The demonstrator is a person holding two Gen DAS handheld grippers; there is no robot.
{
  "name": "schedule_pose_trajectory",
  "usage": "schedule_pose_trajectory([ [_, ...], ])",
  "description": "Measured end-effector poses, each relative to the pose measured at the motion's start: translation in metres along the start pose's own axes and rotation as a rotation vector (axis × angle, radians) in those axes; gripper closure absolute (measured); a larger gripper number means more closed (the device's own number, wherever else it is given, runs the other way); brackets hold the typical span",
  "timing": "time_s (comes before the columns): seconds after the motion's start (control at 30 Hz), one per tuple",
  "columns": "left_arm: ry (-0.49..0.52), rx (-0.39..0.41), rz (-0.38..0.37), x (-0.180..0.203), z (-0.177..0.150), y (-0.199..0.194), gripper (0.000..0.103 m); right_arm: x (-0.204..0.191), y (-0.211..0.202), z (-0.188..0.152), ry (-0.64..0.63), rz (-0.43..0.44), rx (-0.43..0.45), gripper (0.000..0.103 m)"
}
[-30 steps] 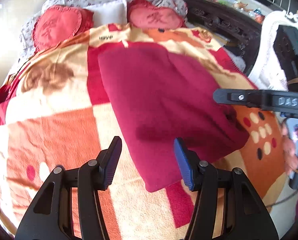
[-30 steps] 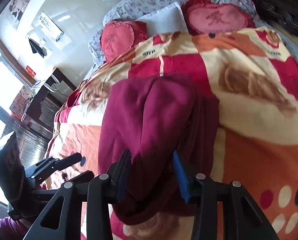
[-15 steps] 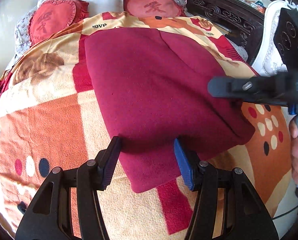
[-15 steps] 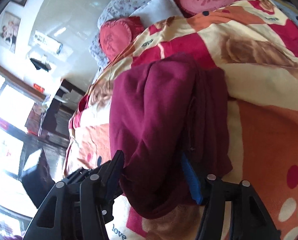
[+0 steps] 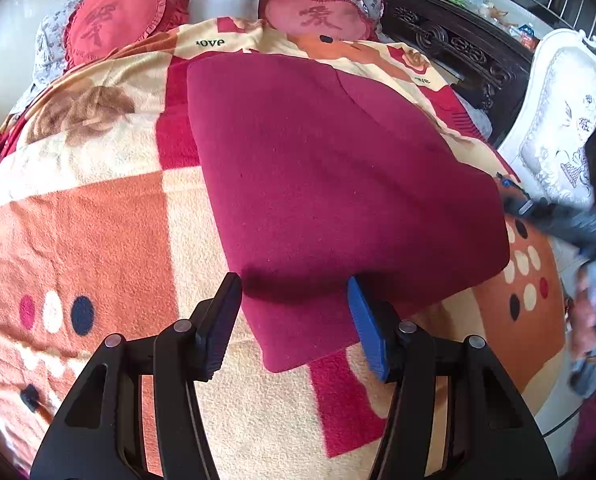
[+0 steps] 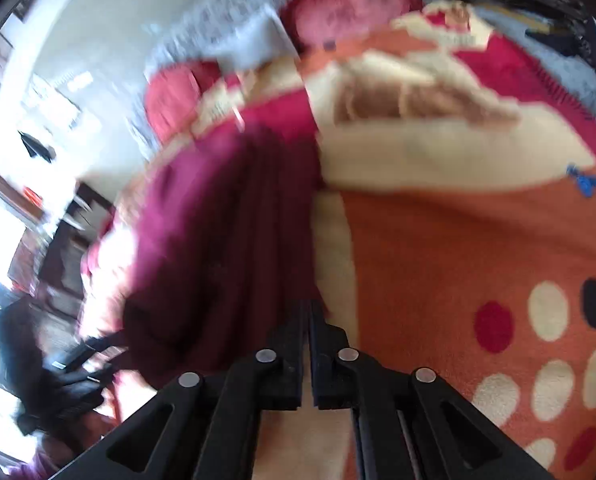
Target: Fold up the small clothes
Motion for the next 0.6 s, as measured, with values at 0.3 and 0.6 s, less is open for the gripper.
schedule_pose_trajectory([
  [0.3,-0.012,0.010,0.012,-0.001,0.003,-0.008,0.049,-0.074,0.006,0.018,-0.115,0.104,-0.042,0.043],
  [0.6,0.002,0.039,0.055,-0.009,0.007,-0.013,0.046,-0.058,0.036,0.001,-0.206,-0.070,-0.067,0.086],
])
Point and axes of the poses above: each gripper's, at about its wrist camera, not at the fingertips, and y roughly the way its jaws point, x to its right, z to its top, the point moved 1 cm from there along y, roughly the way its jaws point, and after that the axes turned 6 degrees about -z, right-handed, at the moved point
